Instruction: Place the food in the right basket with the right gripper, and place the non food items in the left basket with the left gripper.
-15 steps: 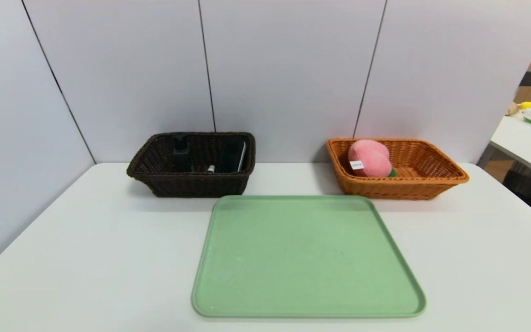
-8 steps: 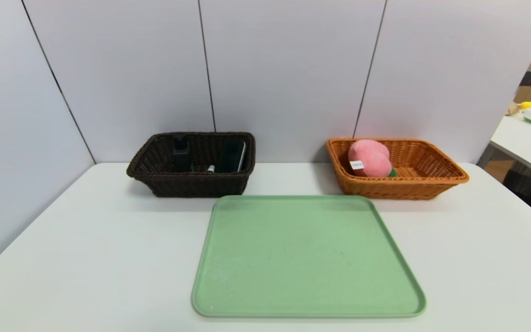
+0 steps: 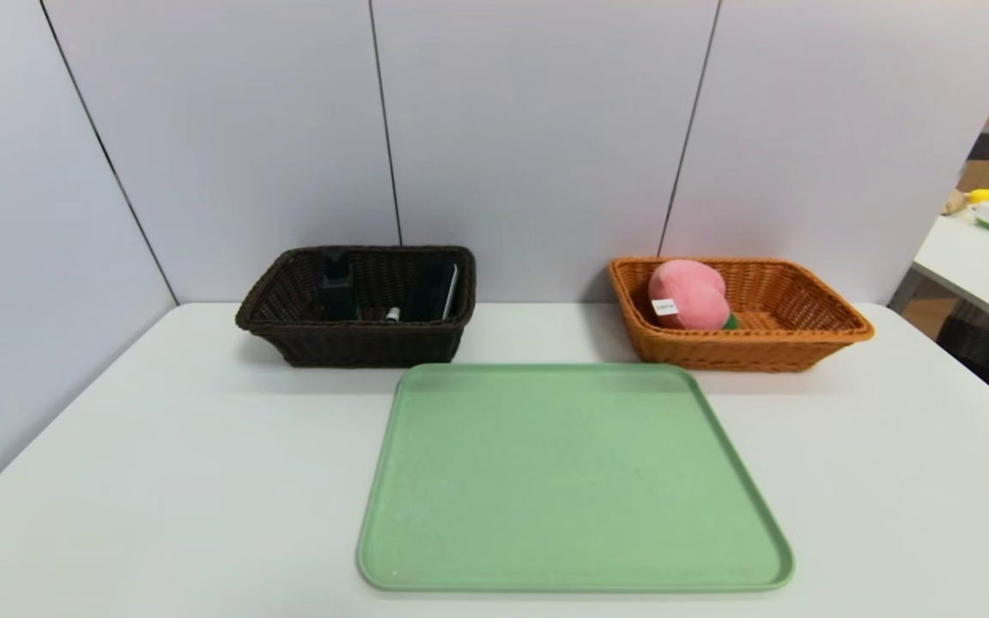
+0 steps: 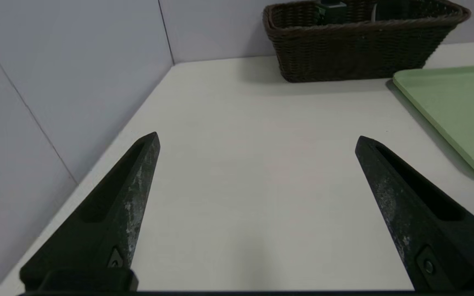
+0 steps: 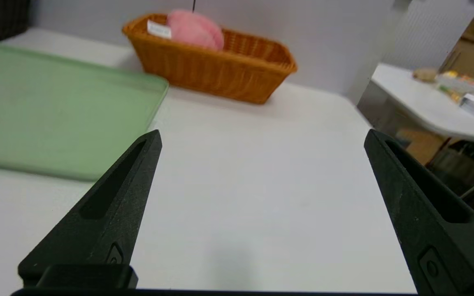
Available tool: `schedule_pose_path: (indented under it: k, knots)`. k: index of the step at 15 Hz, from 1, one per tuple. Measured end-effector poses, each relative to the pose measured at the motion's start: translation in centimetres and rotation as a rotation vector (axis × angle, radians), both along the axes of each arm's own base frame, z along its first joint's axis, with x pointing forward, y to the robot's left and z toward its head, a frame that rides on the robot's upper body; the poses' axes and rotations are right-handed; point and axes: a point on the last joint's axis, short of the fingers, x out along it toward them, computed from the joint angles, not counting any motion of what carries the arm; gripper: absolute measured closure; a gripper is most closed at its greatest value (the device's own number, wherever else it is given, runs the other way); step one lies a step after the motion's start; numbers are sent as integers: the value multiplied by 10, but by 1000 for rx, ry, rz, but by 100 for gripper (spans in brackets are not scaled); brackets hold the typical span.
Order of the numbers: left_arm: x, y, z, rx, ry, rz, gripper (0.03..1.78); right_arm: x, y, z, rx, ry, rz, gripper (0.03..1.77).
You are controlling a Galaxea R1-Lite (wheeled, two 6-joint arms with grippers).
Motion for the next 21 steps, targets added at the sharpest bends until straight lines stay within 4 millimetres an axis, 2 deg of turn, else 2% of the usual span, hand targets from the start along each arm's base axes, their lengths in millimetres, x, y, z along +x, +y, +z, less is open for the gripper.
schedule_pose_path:
  k: [3,9,21]
  knots:
    - [1,-1,-12,-40,108,-47,12,1,1,-9,49,88,44,10]
    - [1,-1,-12,-40,112,-48,12,1,1,-11,184,106,35,10]
    - [1,-1,-12,-40,111,-48,12,1,0,-11,217,104,18,10]
